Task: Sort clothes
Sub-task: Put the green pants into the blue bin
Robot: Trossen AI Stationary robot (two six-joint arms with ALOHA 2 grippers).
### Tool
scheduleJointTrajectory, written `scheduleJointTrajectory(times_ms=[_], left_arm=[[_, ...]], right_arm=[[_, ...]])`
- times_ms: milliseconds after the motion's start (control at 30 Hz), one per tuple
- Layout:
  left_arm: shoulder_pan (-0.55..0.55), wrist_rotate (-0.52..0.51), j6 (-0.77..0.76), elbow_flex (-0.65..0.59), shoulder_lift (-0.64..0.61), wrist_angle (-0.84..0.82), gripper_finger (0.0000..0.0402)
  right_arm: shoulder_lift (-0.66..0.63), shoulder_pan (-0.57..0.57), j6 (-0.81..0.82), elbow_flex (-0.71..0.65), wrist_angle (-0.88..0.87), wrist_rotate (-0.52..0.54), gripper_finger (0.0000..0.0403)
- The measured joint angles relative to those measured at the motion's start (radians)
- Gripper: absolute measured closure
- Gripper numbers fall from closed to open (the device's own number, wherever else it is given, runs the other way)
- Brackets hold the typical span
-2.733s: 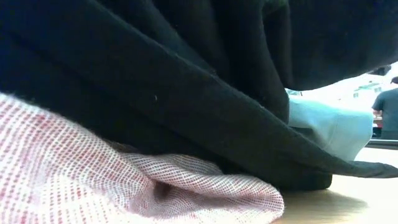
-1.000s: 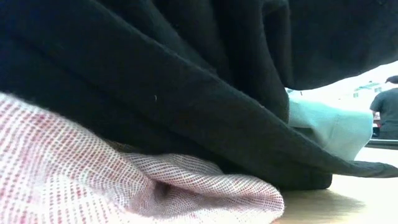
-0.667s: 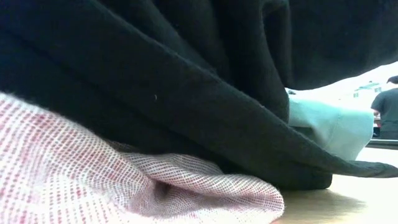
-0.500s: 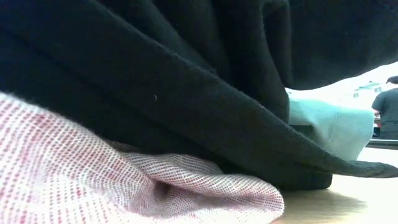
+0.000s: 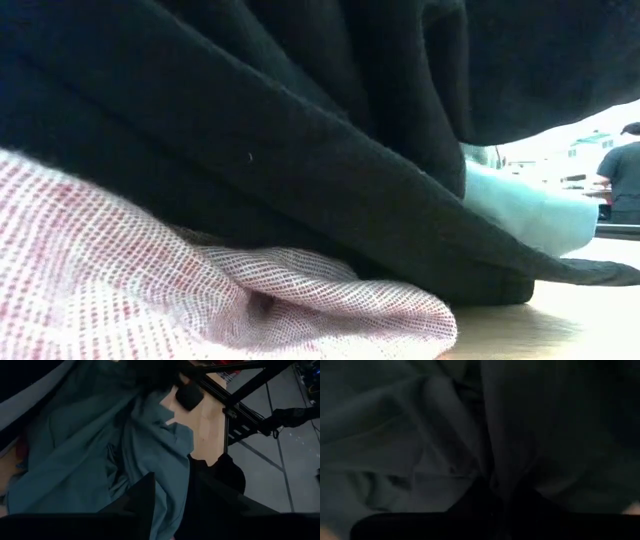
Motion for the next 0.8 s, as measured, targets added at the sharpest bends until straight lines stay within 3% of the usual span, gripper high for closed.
scheduleJointTrajectory(times_ms=[333,533,800], left_arm=[[0.000,-0.029,0.000,0.000,0.000,0.001,0.0255],[0.000,-0.029,0.000,0.000,0.000,0.002,0.0255],[0.000,-0.033,-0.004,0.000,0.000,0.003,0.0255]], right_arm=[[-0.292,0.003,0.210,0.067,-0.040,0.125,0.0370],[-0.305,-0.006,0.164,0.312,-0.094,0.261,0.0370],[-0.205,-0.052,0.000,0.699,-0.054,0.369,0.0370]])
